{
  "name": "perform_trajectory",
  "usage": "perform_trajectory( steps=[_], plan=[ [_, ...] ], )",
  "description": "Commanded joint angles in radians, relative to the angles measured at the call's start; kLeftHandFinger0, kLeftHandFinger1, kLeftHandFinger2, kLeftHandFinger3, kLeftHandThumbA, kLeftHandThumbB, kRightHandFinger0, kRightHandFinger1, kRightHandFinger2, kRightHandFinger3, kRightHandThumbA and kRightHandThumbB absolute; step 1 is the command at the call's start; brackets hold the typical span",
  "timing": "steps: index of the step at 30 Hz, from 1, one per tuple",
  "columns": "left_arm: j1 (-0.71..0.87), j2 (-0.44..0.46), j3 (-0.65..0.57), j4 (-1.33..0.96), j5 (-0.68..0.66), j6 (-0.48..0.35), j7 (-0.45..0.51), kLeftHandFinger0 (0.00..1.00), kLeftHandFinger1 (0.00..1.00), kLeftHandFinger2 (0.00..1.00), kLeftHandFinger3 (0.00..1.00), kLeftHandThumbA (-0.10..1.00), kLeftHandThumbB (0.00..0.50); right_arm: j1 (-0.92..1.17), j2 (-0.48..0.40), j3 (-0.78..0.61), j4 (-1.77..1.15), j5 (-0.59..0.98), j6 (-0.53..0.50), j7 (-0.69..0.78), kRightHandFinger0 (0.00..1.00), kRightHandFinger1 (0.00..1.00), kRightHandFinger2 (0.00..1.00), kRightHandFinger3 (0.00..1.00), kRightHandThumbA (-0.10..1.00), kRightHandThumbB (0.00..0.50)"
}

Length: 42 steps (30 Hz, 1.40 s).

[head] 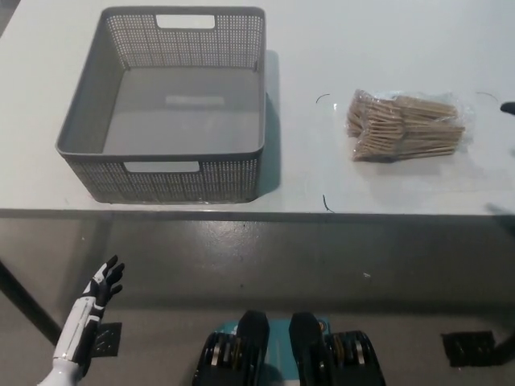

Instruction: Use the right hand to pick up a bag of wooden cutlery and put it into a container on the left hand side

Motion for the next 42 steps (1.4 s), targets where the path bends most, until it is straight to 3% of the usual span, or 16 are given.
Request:
perform_trajectory(
  steps=[1,8,14,15,22,26,38,42],
  plan=[
    [-0.013,0.030,-0.009,-0.008,0.019,-0.039,-0.001,1.00,1.00,1.00,1.00,1.00,0.359,-0.150,-0.066,0.067,0.081,-0.050,0.031,0.119,1.00,1.00,1.00,1.00,1.00,0.277],
    [0.000,0.025,-0.010,-0.013,-0.001,-0.039,-0.015,1.00,1.00,1.00,1.00,1.00,0.367,-0.331,-0.076,0.209,0.264,-0.103,-0.037,0.205,1.00,1.00,1.00,1.00,1.00,0.306],
    [0.003,0.030,-0.017,-0.007,0.012,-0.039,-0.009,1.00,1.00,1.00,1.00,1.00,0.368,-0.463,-0.044,0.339,0.428,-0.164,-0.080,0.271,1.00,1.00,1.00,1.00,1.00,0.383],
    [0.003,0.033,-0.020,-0.007,0.016,-0.039,-0.010,1.00,1.00,1.00,1.00,1.00,0.372,-0.481,-0.033,0.360,0.454,-0.164,-0.078,0.286,1.00,1.00,1.00,1.00,1.00,0.356],
    [0.003,0.034,-0.024,-0.005,0.023,-0.039,-0.003,1.00,1.00,1.00,1.00,1.00,0.368,-0.561,0.020,0.484,0.582,-0.241,-0.120,0.321,1.00,1.00,1.00,1.00,1.00,0.372],
    [0.004,0.030,-0.021,-0.009,0.010,-0.039,-0.012,1.00,1.00,1.00,1.00,1.00,0.365,-0.580,0.065,0.502,0.661,-0.235,-0.146,0.322,1.00,1.00,1.00,1.00,1.00,0.403],
    [0.003,0.039,-0.035,-0.013,0.029,-0.039,-0.005,1.00,1.00,1.00,1.00,1.00,0.362,-0.625,0.143,0.538,0.795,-0.292,-0.189,0.316,1.00,1.00,1.00,1.00,1.00,0.392],
    [0.011,0.038,-0.040,-0.023,0.032,-0.039,-0.005,1.00,1.00,1.00,1.00,1.00,0.353,-0.634,0.162,0.544,0.829,-0.306,-0.192,0.321,1.00,1.00,1.00,1.00,1.00,0.427]
  ],
)
